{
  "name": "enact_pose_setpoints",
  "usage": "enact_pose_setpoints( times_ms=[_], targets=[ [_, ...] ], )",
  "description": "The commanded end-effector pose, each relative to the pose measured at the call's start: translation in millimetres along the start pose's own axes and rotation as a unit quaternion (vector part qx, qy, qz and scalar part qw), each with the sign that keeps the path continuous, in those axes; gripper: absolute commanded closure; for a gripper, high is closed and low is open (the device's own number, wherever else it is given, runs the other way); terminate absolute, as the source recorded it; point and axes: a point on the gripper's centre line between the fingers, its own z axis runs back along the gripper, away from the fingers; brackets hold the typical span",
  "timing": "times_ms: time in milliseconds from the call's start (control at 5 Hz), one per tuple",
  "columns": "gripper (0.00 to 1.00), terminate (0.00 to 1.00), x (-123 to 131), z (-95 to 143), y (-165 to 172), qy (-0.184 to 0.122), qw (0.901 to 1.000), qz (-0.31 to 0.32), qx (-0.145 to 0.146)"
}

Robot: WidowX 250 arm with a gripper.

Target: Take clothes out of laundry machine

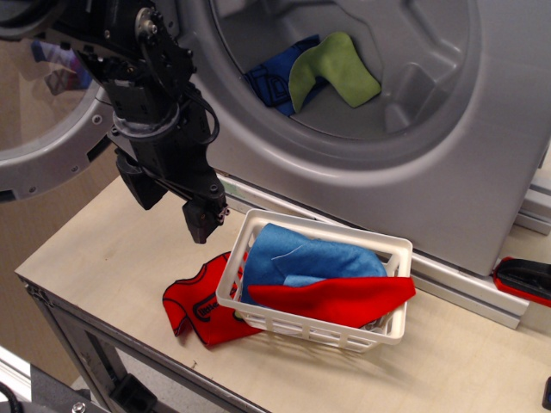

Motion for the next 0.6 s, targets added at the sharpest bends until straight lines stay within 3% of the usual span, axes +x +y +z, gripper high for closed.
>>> enact_pose_setpoints(
  times_ms=[0,200,400],
  targets=[
    [0.00,0.00,0,0,0,0.000,1.0000,0.000,0.000],
    [0.00,0.00,16,10,-8,-0.013,0.9990,0.039,0.018],
    [0.00,0.00,30,11,-18,-0.052,0.9955,0.076,0.021]
  ],
)
